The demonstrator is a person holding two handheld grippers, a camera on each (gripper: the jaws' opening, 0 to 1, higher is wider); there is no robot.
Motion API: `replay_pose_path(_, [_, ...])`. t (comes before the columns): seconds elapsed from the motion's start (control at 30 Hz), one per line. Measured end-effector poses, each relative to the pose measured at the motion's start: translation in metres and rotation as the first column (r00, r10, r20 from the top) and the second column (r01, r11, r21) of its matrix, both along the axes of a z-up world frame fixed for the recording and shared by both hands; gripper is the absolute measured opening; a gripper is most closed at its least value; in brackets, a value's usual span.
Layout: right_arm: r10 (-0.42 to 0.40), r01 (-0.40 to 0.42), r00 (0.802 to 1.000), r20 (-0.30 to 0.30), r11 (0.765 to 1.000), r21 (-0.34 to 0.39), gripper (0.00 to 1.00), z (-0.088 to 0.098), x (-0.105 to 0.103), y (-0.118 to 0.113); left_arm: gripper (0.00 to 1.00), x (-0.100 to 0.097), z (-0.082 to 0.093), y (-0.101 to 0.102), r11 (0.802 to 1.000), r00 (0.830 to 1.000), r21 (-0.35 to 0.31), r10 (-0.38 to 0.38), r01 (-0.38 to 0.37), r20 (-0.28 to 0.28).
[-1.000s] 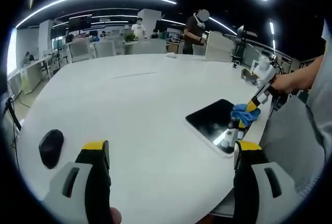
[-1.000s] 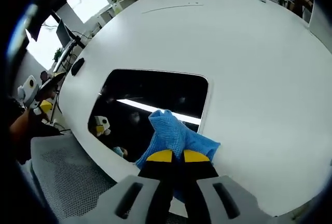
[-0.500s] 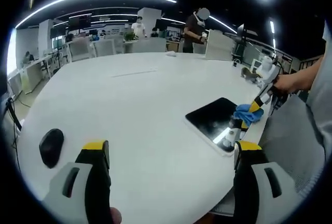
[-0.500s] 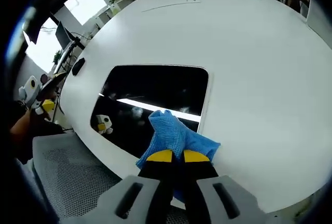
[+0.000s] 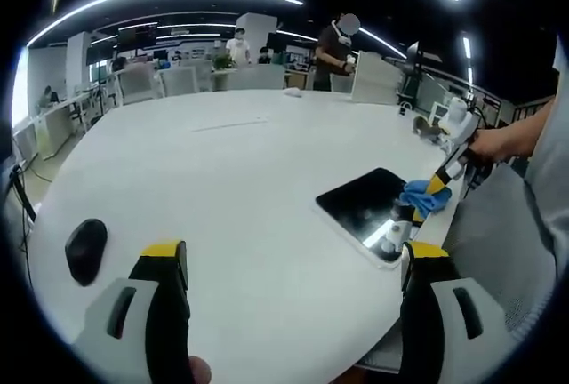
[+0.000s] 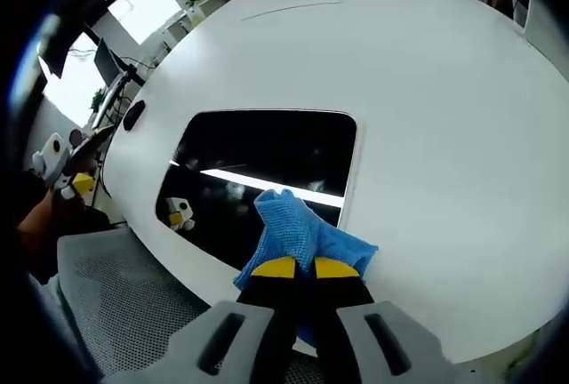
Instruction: Wipe the mirror surface with the cleaning cloth until all visible marks leave the cleaned area.
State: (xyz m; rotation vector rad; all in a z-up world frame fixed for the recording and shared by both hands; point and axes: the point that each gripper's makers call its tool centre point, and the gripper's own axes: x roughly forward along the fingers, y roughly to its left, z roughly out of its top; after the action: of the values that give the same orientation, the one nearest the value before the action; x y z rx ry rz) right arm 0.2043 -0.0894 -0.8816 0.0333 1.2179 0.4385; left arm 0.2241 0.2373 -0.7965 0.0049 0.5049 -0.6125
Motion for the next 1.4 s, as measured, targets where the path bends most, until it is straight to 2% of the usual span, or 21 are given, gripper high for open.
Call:
replay_pose_path(0.3, [-0.024,0.024,1.0,-0.014,1.0,0.01,0.0,0.0,0.0,0.003,0.99,0.002,0.002,-0.006,1.0,1.0,-0.002,-0.005,0.005,0.0])
replay_pose_path(0.67, [-0.011,0.011,1.0,-0.002,1.0,0.006,0.0,0.0,0.001,0.015,0.99,0.004,-0.001,-0.005,1.0,1.0,0.002,-0.018,0.018,-0.007])
replay_pose_path(0.97, [0.008,-0.008,1.0,0.002,1.0,0.016,0.0,0.0,0.002,0.035,0.99,0.005,-0.003,-0.007,0.999,0.999,-0.01,-0.034,0.034,-0.012])
replay_pose_path(1.27, [0.028,-0.028,1.0,0.003,0.999,0.022,0.0,0.001,0.003,0.048,0.99,0.011,0.002,-0.004,1.0,1.0,0.012,-0.021,0.021,0.008])
replay_pose_path(1.4, [0.032,-0.032,0.999,0.004,0.999,0.026,0.0,0.001,0.004,0.053,0.99,0.012,0.0,-0.005,1.0,1.0,0.016,-0.026,0.026,-0.008])
